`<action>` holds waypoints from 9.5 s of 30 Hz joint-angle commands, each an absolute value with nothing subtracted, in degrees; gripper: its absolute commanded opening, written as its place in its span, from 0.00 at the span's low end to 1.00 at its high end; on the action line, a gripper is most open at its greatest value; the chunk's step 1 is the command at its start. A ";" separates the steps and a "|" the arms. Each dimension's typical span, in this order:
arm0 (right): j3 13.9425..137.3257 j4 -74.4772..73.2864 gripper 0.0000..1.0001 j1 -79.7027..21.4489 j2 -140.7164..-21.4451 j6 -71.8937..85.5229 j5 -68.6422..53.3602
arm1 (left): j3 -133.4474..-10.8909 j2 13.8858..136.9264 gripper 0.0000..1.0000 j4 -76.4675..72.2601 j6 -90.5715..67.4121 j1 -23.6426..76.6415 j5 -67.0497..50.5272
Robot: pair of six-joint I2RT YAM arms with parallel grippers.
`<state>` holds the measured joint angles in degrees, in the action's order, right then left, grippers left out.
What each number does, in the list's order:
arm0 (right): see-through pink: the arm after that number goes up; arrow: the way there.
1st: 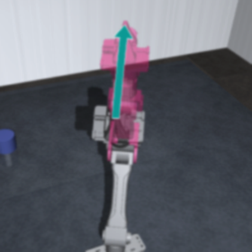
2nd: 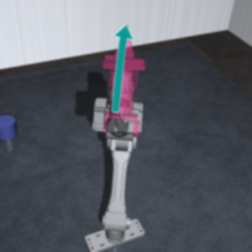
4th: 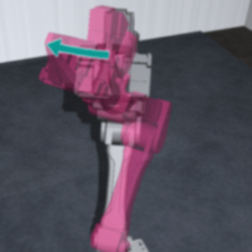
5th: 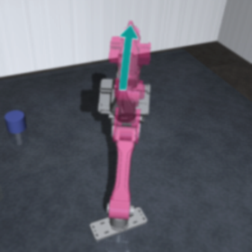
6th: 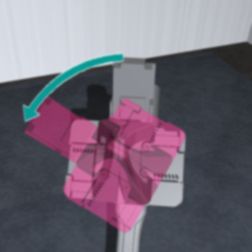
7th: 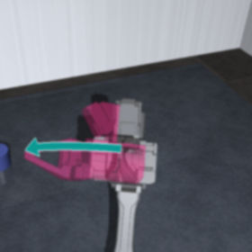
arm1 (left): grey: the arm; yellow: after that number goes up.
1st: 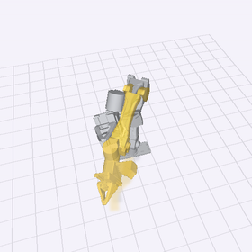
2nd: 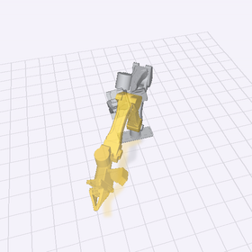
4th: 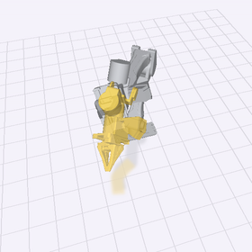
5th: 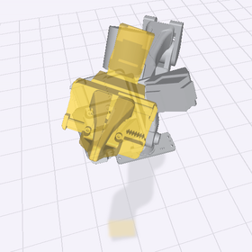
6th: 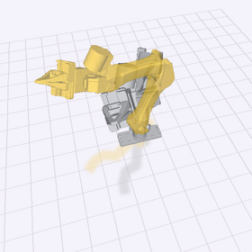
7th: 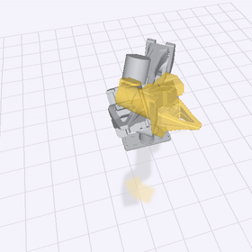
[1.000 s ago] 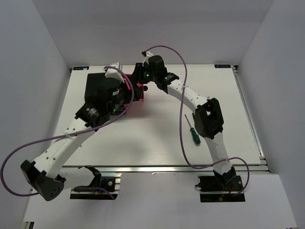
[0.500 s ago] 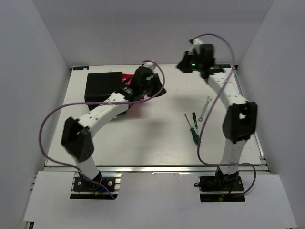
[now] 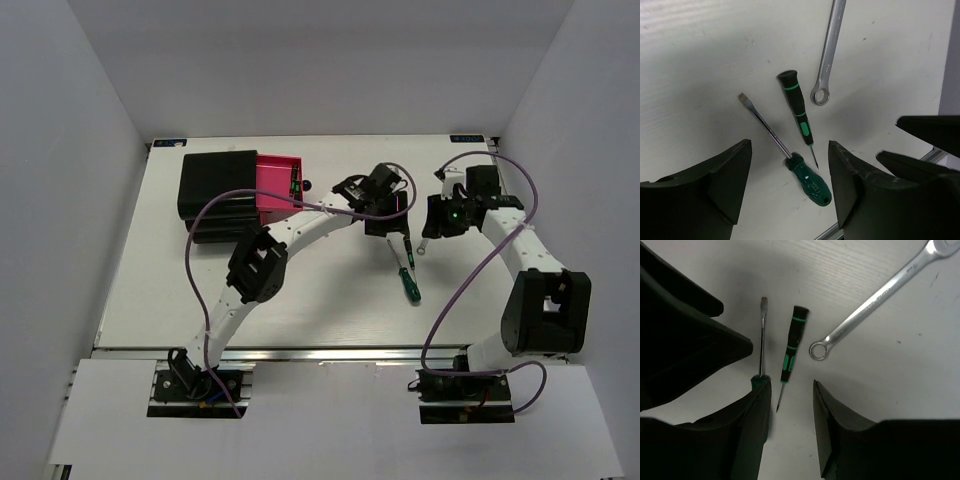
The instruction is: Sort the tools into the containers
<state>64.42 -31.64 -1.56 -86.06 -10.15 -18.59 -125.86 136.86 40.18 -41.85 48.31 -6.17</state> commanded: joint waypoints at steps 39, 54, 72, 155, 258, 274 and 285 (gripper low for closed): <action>57.66 -25.14 0.37 -12.13 -92.81 -2.37 -5.28 | -96.25 87.82 0.68 39.20 -36.39 49.92 33.56; 62.84 -22.68 0.36 -12.57 -101.33 -0.44 -3.69 | -88.77 81.47 0.69 40.69 -39.11 49.83 35.68; 68.51 -21.61 0.00 -14.15 -102.14 -1.57 -4.80 | -87.02 75.50 0.69 46.58 -41.75 49.83 40.43; 119.44 -21.10 0.00 -31.64 -131.84 3.86 -27.14 | -80.51 89.12 0.89 39.12 -26.55 -4.57 11.01; 96.95 10.72 0.20 -25.58 -129.03 2.20 -46.32 | -76.11 92.29 0.91 36.30 -27.86 -5.71 -2.29; 97.21 4.58 0.64 -22.59 -124.81 0.26 -47.29 | -75.59 82.80 0.90 35.95 -31.37 -5.71 6.14; 90.71 -10.89 0.56 -19.86 -110.24 -14.06 -37.21 | -76.28 74.80 0.51 30.94 -33.93 -1.59 10.20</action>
<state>92.01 -4.95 -19.77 -116.55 -8.19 -42.70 -74.56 76.84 33.17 -34.06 -4.36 9.58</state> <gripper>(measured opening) 0.586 0.566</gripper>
